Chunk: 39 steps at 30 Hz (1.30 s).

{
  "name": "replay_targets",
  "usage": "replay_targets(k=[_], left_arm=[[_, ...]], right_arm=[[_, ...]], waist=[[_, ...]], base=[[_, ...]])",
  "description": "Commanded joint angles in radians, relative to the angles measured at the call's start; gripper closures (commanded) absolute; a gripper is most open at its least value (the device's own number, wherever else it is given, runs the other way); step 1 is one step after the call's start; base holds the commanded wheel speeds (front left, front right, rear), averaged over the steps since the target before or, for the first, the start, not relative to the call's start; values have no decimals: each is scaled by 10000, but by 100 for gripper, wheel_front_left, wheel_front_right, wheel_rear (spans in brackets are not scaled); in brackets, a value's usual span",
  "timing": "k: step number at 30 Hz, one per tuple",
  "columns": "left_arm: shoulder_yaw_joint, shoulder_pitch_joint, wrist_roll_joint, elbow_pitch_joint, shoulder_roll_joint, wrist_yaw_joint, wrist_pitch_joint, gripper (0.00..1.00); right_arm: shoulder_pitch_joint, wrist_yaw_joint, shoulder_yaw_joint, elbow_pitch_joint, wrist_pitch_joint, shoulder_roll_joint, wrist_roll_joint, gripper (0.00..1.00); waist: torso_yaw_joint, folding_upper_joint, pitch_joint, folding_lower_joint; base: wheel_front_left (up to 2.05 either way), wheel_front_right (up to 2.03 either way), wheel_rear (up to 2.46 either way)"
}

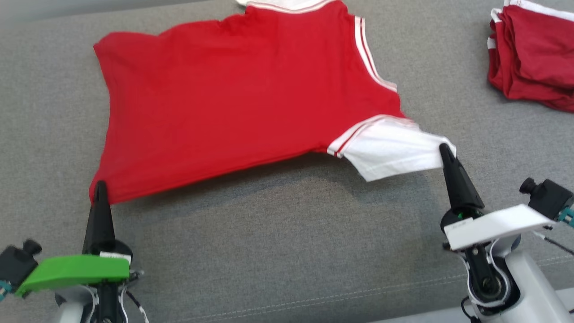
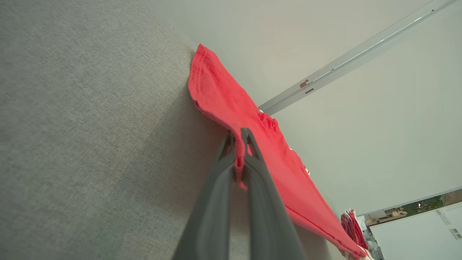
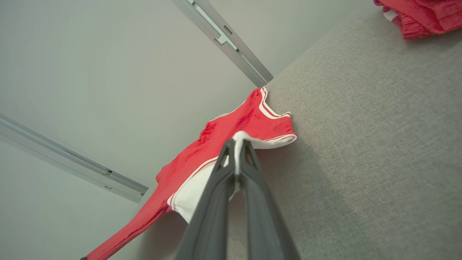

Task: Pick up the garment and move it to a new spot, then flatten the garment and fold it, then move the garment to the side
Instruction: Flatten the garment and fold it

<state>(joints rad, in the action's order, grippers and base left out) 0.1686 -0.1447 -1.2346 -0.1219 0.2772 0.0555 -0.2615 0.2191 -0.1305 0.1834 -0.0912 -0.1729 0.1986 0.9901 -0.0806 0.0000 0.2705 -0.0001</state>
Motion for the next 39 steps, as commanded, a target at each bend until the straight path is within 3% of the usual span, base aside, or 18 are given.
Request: replay_targets(k=[1,4,10,25,39], left_arm=[[-135,344,226,-23,-82,-17,-36,100],[-615,1279,718,-169,-636,85,-35,100],[-835,2183,1283,-629,-1064,255,-36,100],[-1061,3216,1409,-959,-1080,526,-35,100],[-841,2688,1236,-1087,-1289,540,219,100]], right_arm=[[-356,-3,-68,109,71,-15,-89,100],[-1331,-3,-211,365,407,-158,-523,100],[-2393,-3,-417,598,969,-556,-985,100],[-3832,-2,-1060,1142,2118,-1068,-1427,100],[-3327,-3,-988,657,2599,-1351,-1768,100]], waist=[[215,0,-786,1],[152,0,-1101,1],[100,0,-1418,1],[-73,0,-1654,1],[48,0,-1739,1]], base=[[0,0,0],[0,0,0],[0,0,0],[0,0,0],[0,0,0]])
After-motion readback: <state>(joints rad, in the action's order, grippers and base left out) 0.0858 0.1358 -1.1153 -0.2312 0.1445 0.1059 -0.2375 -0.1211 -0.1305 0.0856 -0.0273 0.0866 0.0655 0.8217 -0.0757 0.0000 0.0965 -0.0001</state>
